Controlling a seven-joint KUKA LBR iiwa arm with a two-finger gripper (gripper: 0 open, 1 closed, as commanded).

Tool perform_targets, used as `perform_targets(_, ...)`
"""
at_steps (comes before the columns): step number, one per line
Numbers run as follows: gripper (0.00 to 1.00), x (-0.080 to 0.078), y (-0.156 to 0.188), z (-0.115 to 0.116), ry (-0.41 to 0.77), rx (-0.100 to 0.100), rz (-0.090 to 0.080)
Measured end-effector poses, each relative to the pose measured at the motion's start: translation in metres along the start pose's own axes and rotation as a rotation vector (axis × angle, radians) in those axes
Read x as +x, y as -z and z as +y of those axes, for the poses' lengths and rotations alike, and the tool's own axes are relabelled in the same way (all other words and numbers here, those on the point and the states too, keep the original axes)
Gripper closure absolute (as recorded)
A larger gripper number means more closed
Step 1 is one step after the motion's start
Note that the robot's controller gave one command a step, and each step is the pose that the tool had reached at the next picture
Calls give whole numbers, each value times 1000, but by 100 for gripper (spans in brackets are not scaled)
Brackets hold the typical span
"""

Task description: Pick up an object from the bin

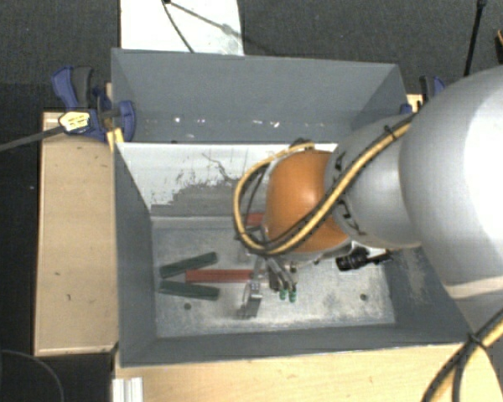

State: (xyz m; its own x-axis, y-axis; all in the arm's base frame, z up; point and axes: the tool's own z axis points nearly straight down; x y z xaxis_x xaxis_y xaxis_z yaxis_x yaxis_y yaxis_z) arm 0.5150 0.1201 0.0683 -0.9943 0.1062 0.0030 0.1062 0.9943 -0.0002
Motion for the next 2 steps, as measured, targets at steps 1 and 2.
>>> perform_targets(1, 0, 0, 0, 0, -3, 0, -1)
perform_targets(2, 100, 0, 0, 0, -4, -1, -1)
